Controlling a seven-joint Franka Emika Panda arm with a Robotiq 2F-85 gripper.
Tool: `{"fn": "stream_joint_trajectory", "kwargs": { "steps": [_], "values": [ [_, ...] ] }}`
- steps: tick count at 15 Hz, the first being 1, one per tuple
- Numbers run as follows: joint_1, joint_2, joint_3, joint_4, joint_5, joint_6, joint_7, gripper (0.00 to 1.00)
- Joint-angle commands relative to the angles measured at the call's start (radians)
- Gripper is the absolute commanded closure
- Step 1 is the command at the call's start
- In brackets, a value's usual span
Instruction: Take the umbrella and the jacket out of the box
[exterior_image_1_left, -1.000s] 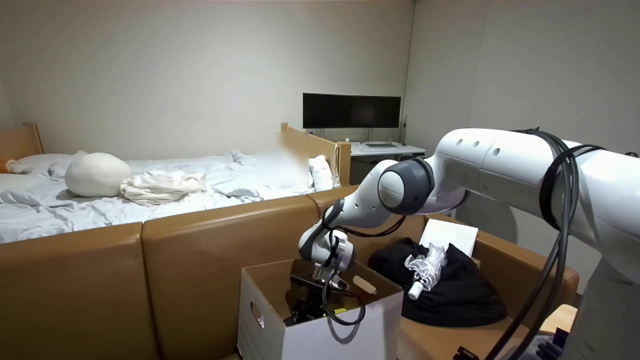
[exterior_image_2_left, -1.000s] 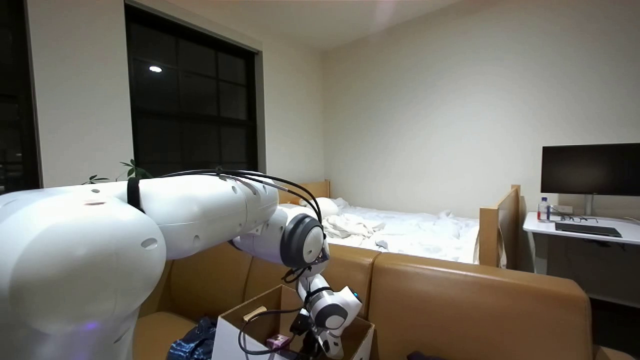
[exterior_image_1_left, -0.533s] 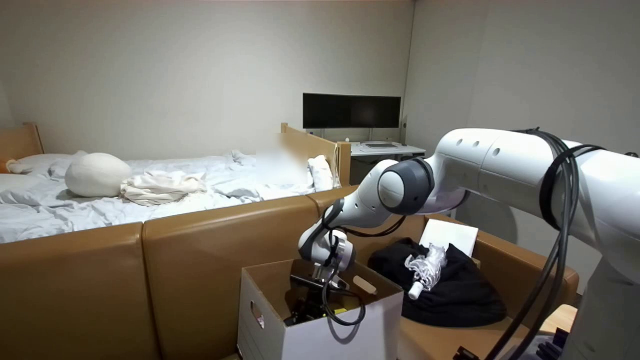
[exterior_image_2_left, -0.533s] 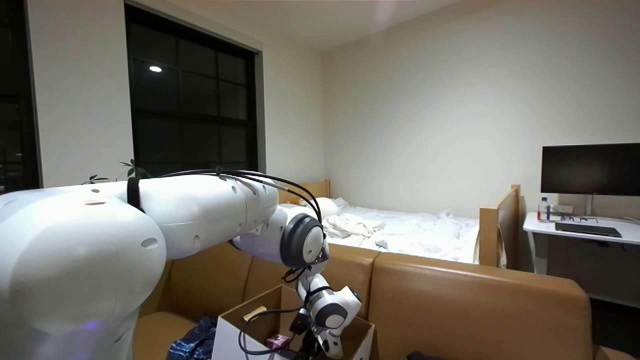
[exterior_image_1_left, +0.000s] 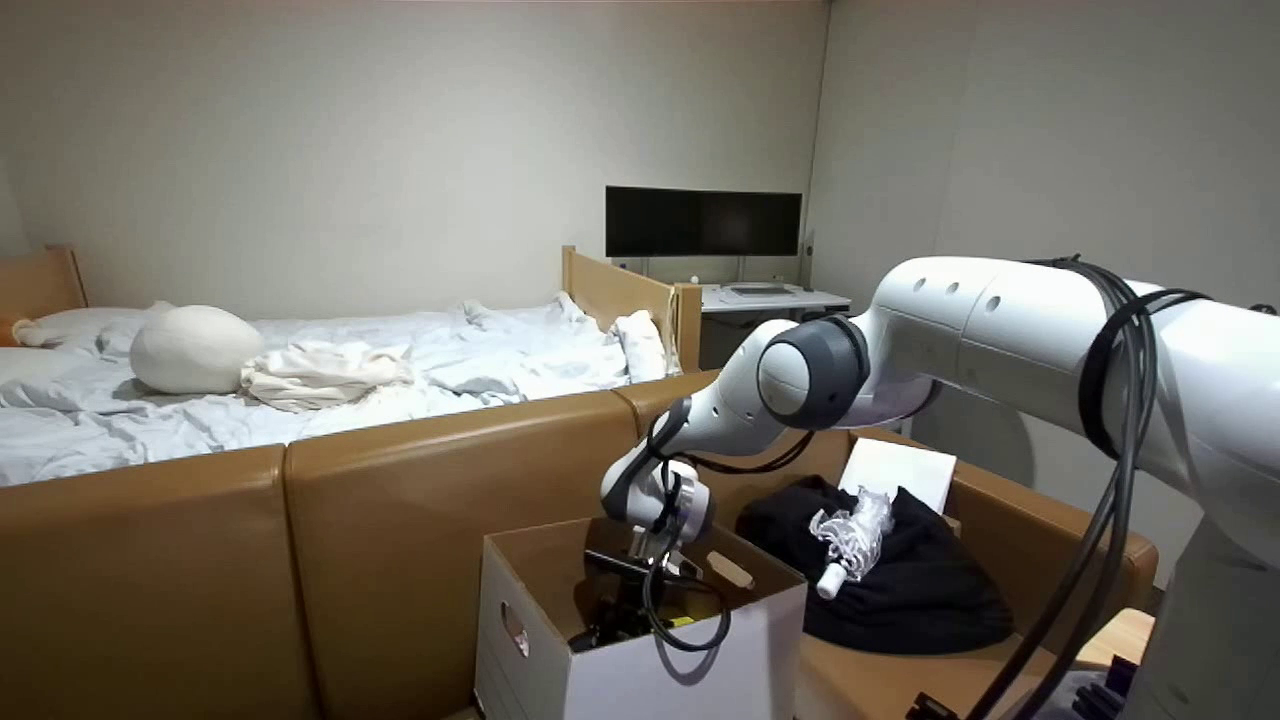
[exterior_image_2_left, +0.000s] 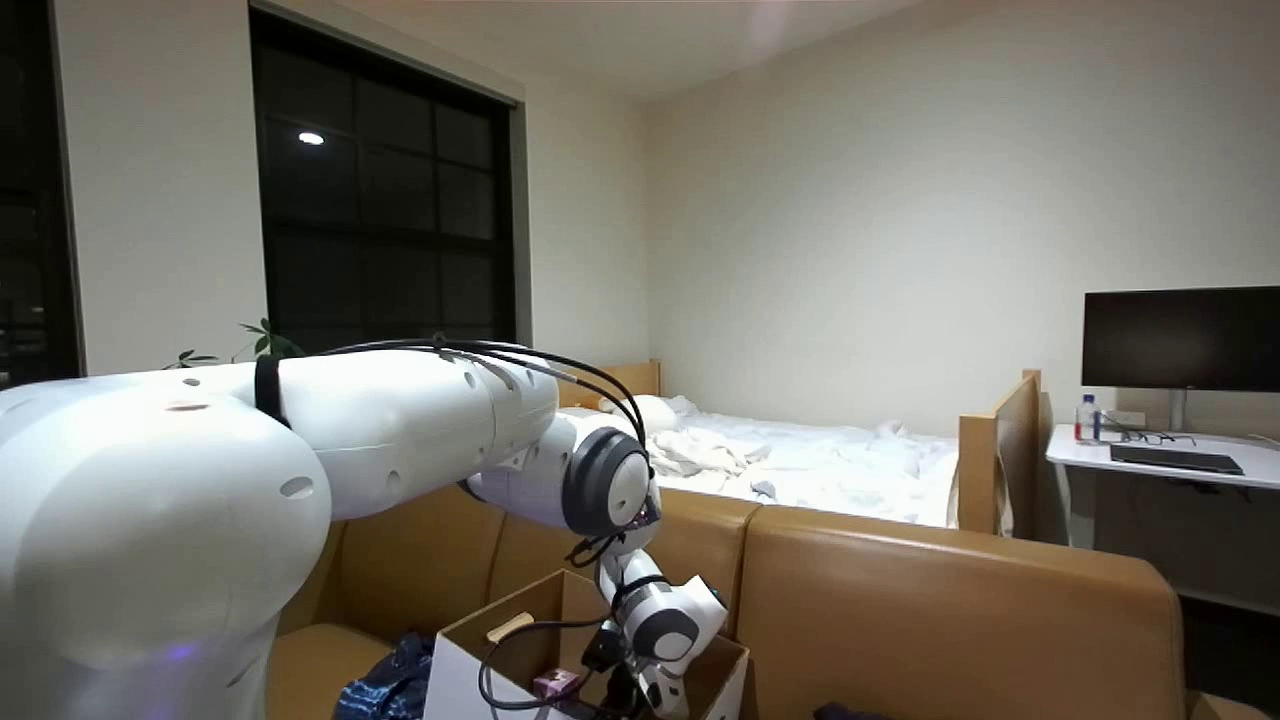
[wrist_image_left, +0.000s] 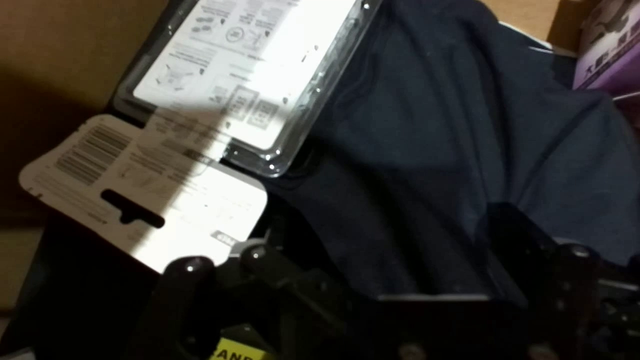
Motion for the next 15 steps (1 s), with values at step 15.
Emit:
{"fn": "stream_joint_trajectory", "kwargs": {
  "steps": [15],
  "values": [
    [-0.007,-0.045,-0.008,-0.147,0.141,0.138,0.183,0.0]
  ]
}}
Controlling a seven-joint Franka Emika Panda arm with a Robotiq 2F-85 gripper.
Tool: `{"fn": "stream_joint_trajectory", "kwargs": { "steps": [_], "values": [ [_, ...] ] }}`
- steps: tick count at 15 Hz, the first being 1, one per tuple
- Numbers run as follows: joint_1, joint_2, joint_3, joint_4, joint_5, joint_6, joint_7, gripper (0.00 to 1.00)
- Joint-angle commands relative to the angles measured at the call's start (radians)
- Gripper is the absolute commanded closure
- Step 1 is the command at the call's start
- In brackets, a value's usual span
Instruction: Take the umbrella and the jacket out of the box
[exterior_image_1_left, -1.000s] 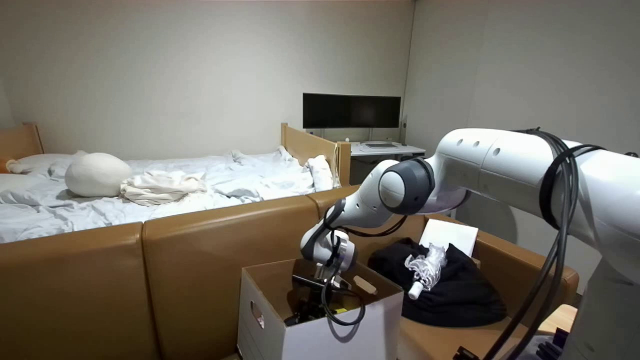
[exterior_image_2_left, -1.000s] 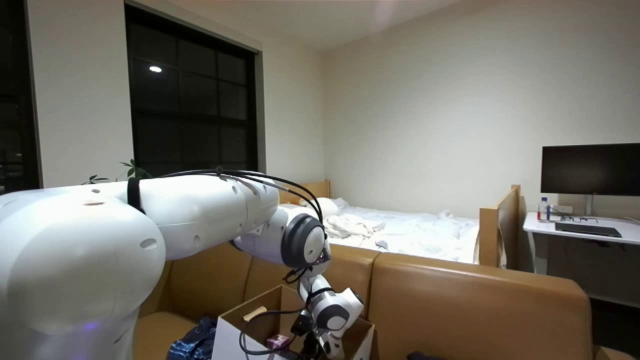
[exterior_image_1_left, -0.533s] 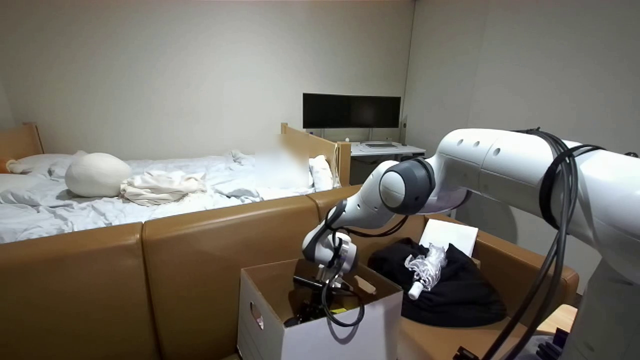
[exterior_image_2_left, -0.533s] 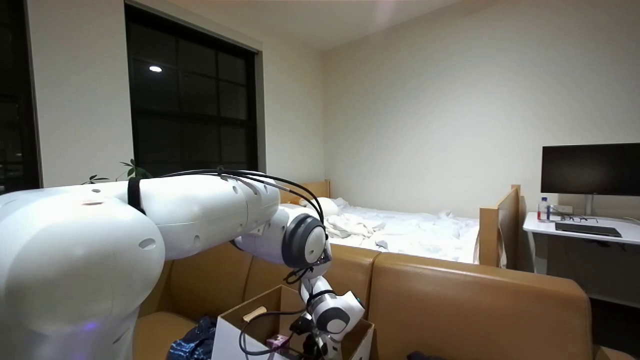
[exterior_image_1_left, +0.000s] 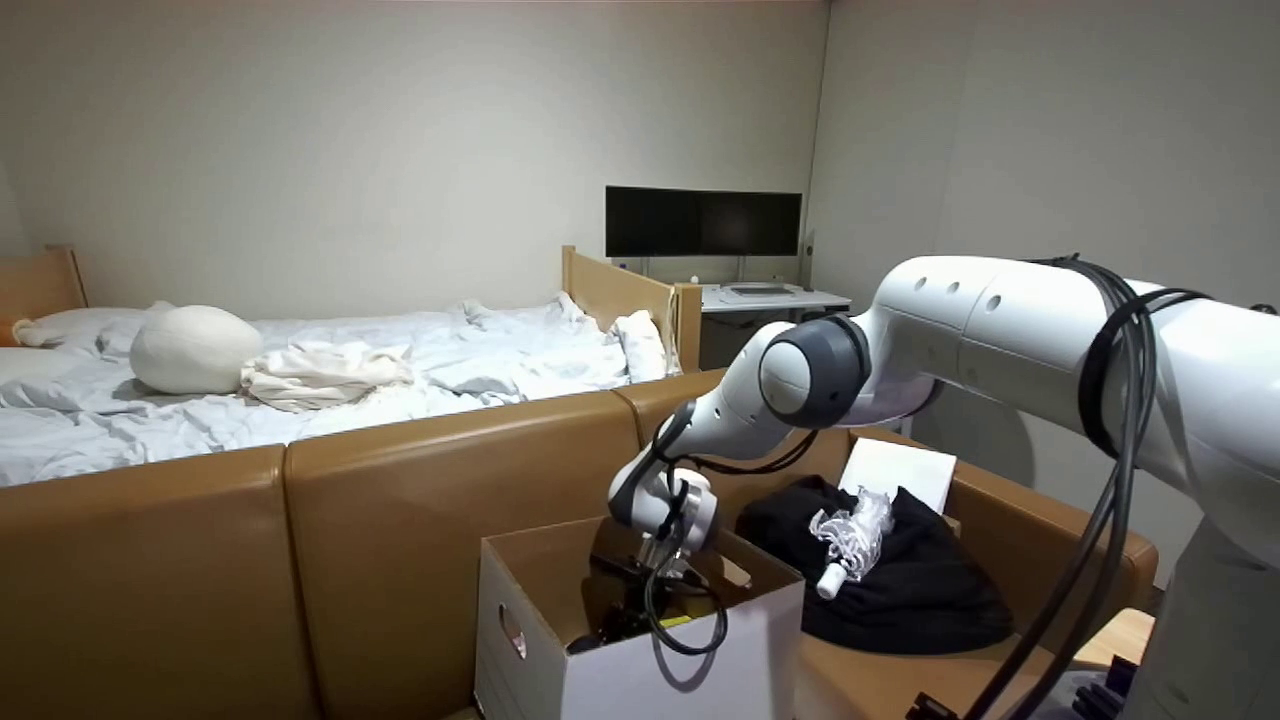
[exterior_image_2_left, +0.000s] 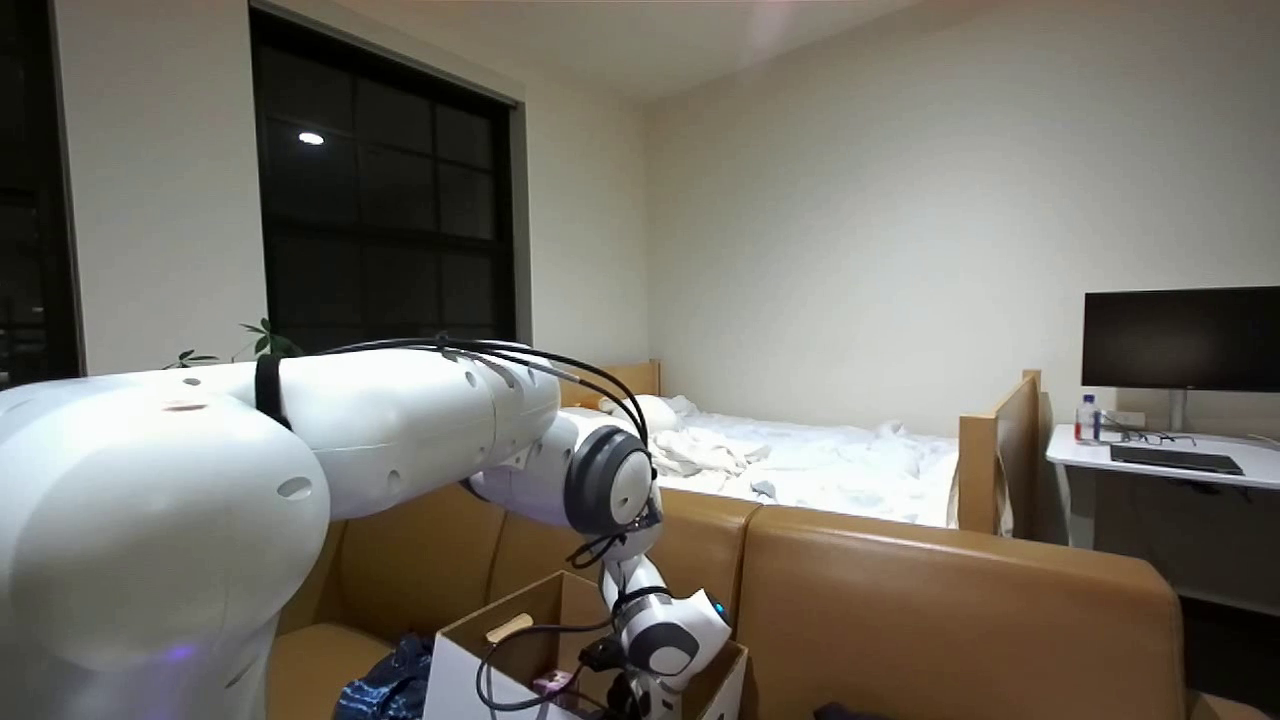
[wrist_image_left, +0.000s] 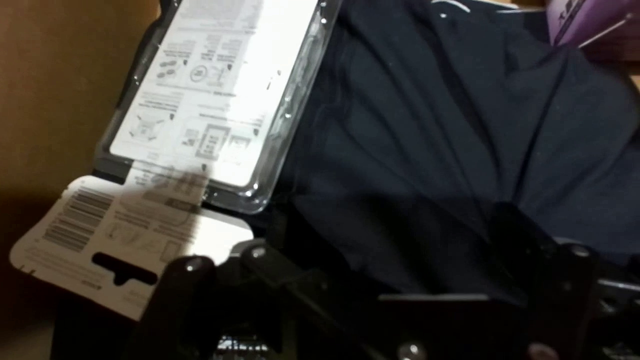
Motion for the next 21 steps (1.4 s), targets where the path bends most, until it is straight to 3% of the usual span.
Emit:
{"fn": "stream_joint_trajectory", "kwargs": {
  "steps": [1,4,10,14,17,21],
  "values": [
    [0.001,-0.052,0.0,-0.122,0.059,0.116,0.028,0.0],
    [0.022,-0.086,-0.01,-0.186,0.105,0.193,0.099,0.0],
    [0.05,-0.119,-0.038,-0.202,0.084,0.183,0.221,0.0],
    [0.104,-0.089,-0.105,-0.087,-0.049,-0.005,0.313,0.0],
    [0.107,-0.07,-0.112,0.0,-0.157,-0.188,0.367,0.0],
    [0.104,-0.036,-0.106,0.1,-0.249,-0.34,0.427,0.0]
  ]
}}
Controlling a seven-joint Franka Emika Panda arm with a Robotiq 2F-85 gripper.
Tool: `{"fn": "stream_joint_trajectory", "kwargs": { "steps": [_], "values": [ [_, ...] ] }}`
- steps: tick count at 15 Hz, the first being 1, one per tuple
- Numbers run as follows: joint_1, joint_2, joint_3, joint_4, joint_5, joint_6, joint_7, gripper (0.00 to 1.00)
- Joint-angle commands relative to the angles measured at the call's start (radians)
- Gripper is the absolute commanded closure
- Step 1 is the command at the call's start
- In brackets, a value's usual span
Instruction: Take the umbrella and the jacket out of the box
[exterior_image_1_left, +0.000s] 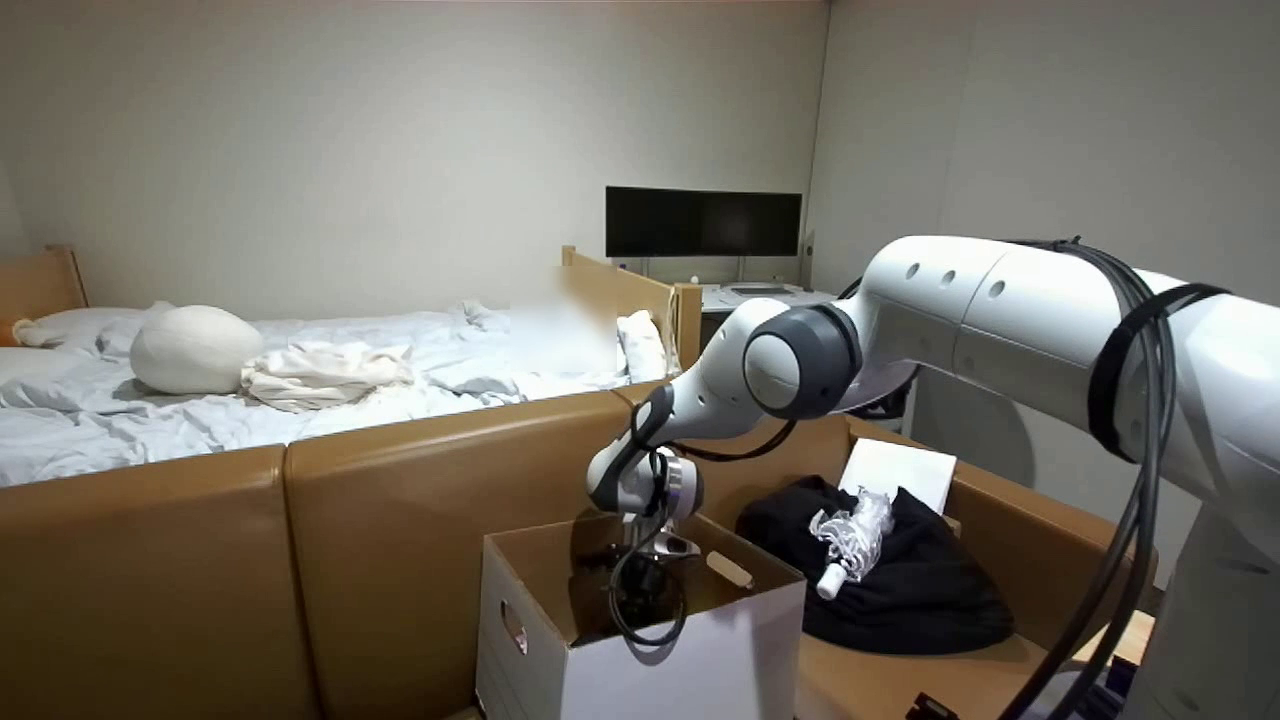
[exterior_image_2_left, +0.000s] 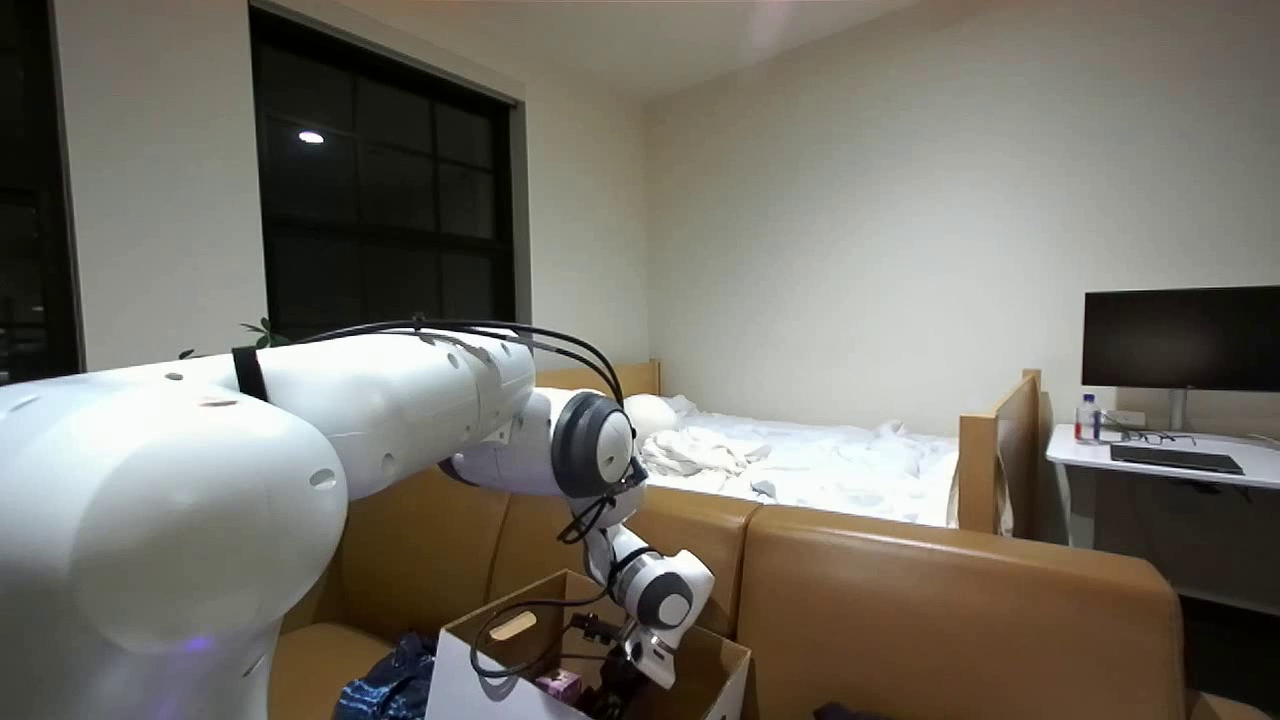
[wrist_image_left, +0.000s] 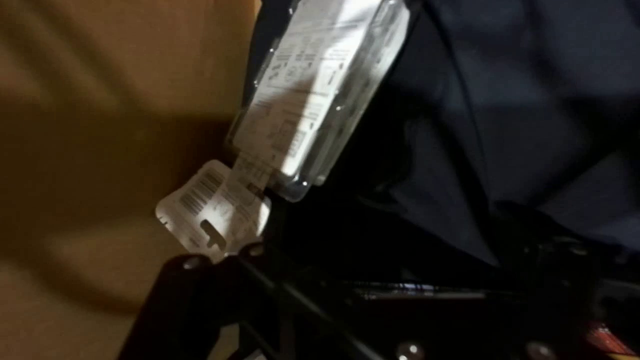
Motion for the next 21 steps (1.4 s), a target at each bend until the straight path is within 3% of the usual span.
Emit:
{"fn": "stream_joint_trajectory", "kwargs": {
  "steps": [1,4,5,11,21],
  "values": [
    [0.002,0.047,0.0,0.098,-0.077,-0.114,0.062,0.0],
    [0.01,0.096,0.001,0.171,-0.109,-0.122,0.066,0.0],
    [0.017,0.054,0.0,0.104,-0.117,-0.081,0.045,0.0],
    [0.032,0.062,0.009,0.111,-0.158,-0.085,0.032,0.0],
    [-0.008,0.068,0.027,0.092,-0.139,-0.132,0.018,0.0]
  ]
}}
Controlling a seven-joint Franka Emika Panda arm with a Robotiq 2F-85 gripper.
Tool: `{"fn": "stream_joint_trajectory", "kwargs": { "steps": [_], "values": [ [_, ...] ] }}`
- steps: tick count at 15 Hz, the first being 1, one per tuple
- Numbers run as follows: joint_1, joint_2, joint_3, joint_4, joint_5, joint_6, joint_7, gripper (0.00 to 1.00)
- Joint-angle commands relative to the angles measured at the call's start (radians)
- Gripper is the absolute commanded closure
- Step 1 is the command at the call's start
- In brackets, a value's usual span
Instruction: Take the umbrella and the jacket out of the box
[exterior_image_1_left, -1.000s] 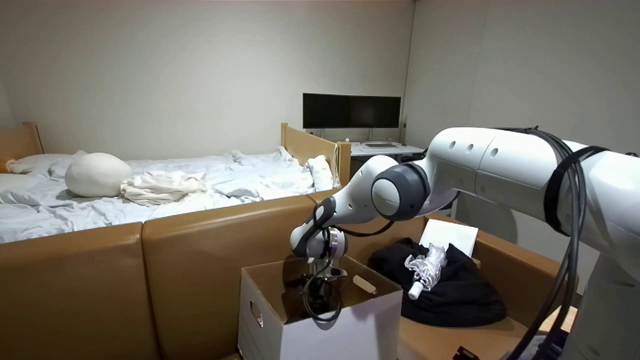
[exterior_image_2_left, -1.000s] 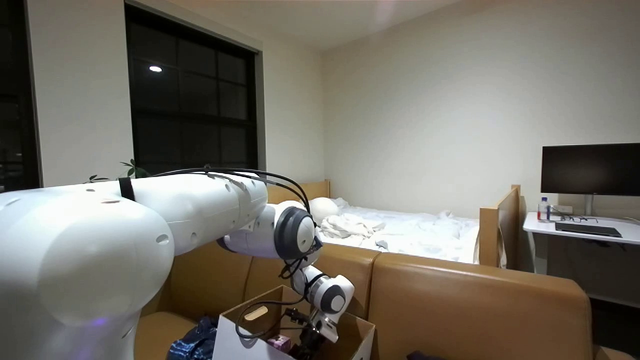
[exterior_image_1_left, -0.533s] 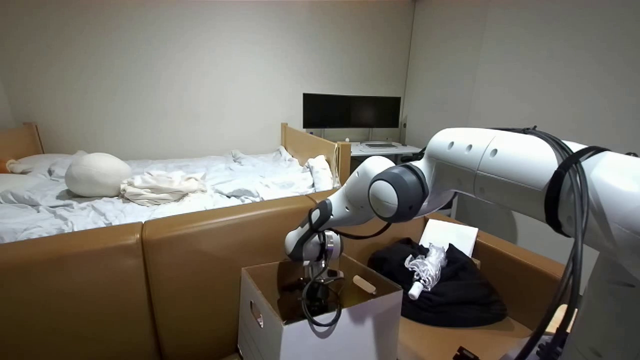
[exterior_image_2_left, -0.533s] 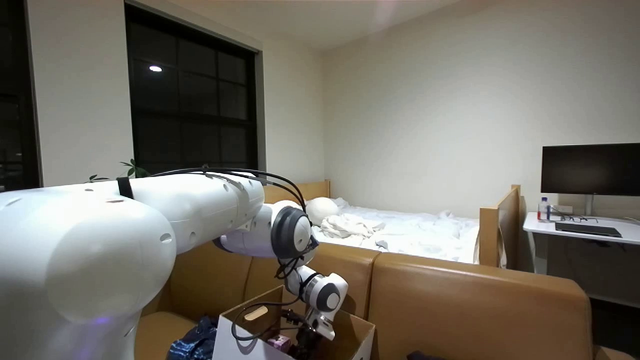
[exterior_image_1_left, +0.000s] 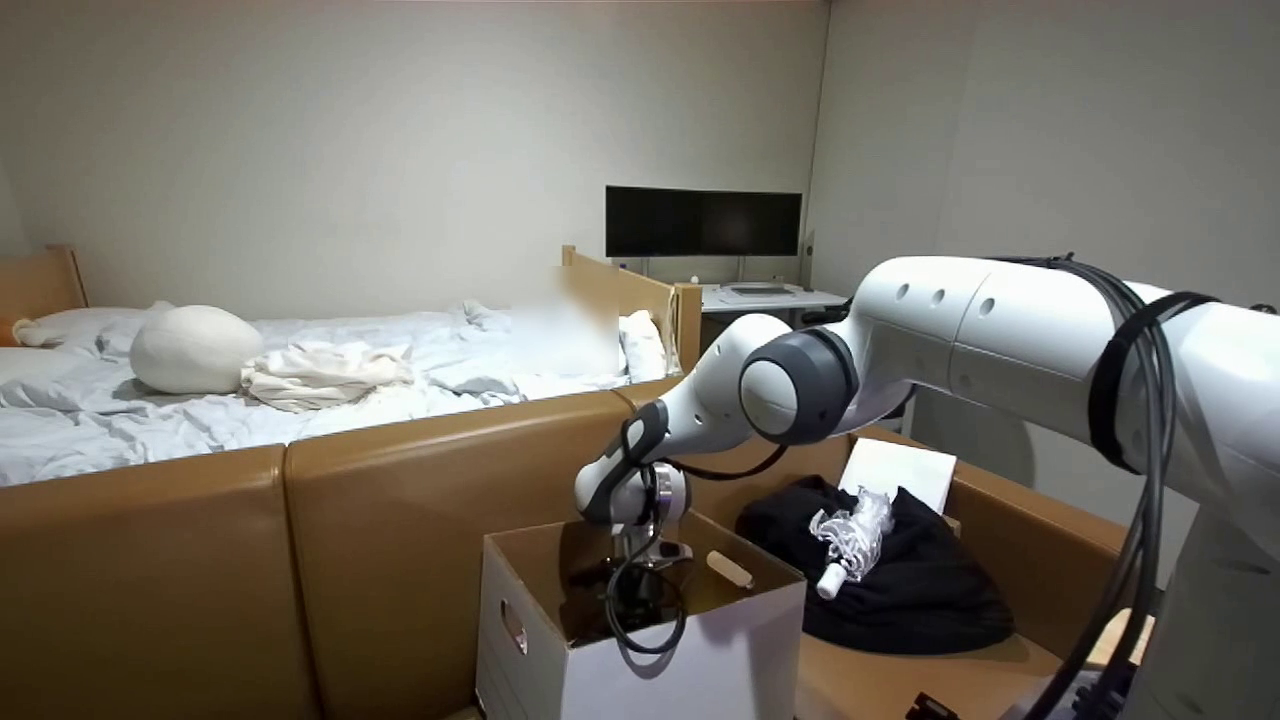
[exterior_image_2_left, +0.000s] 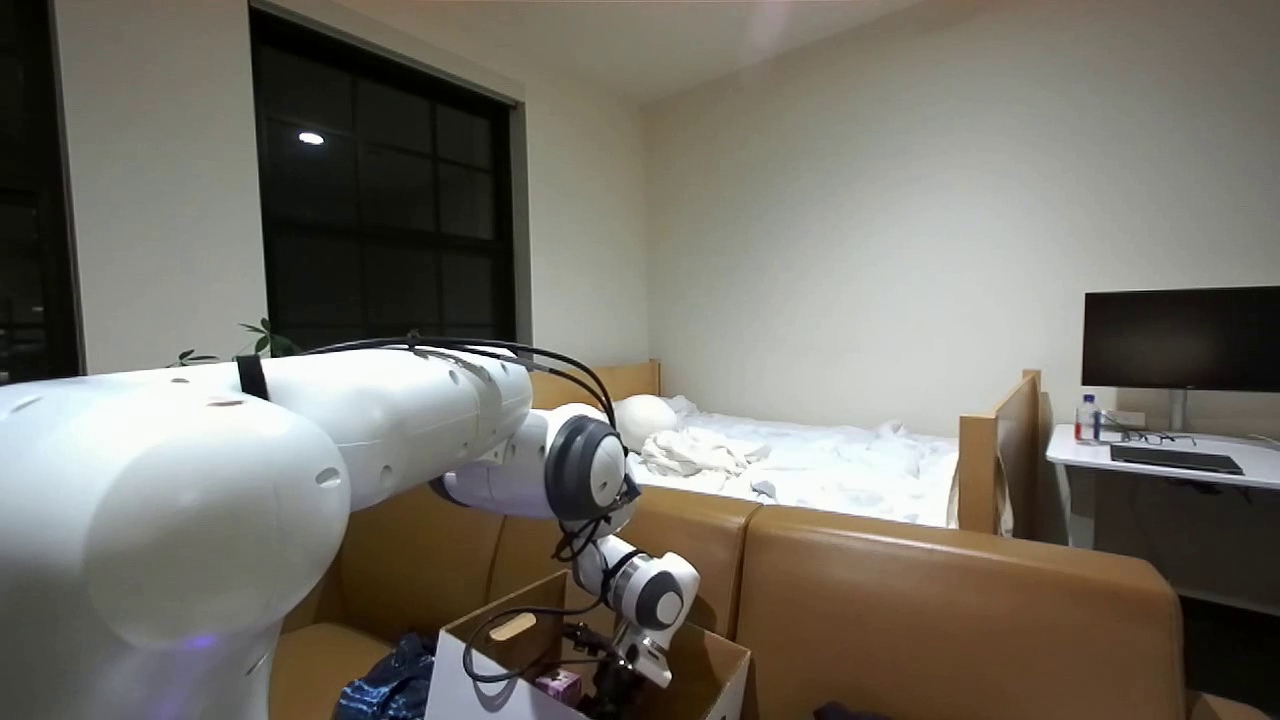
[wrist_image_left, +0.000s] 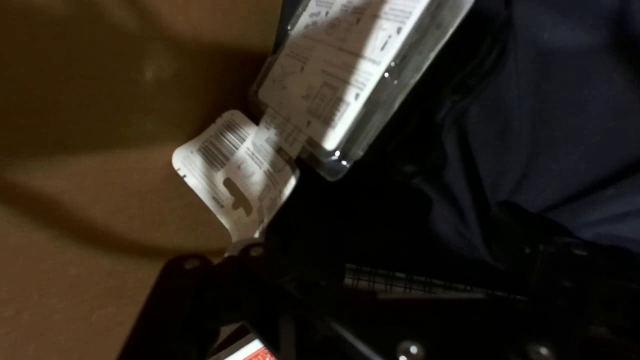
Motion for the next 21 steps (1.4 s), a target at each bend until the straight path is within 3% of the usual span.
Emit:
{"fn": "stream_joint_trajectory", "kwargs": {
  "steps": [1,8,21],
  "values": [
    [-0.034,0.0,0.021,-0.018,-0.003,-0.044,-0.016,0.0],
    [-0.042,0.002,0.019,-0.023,-0.002,-0.138,-0.011,0.0],
    [-0.028,0.002,0.012,-0.009,-0.005,-0.127,0.001,0.0]
  ]
}}
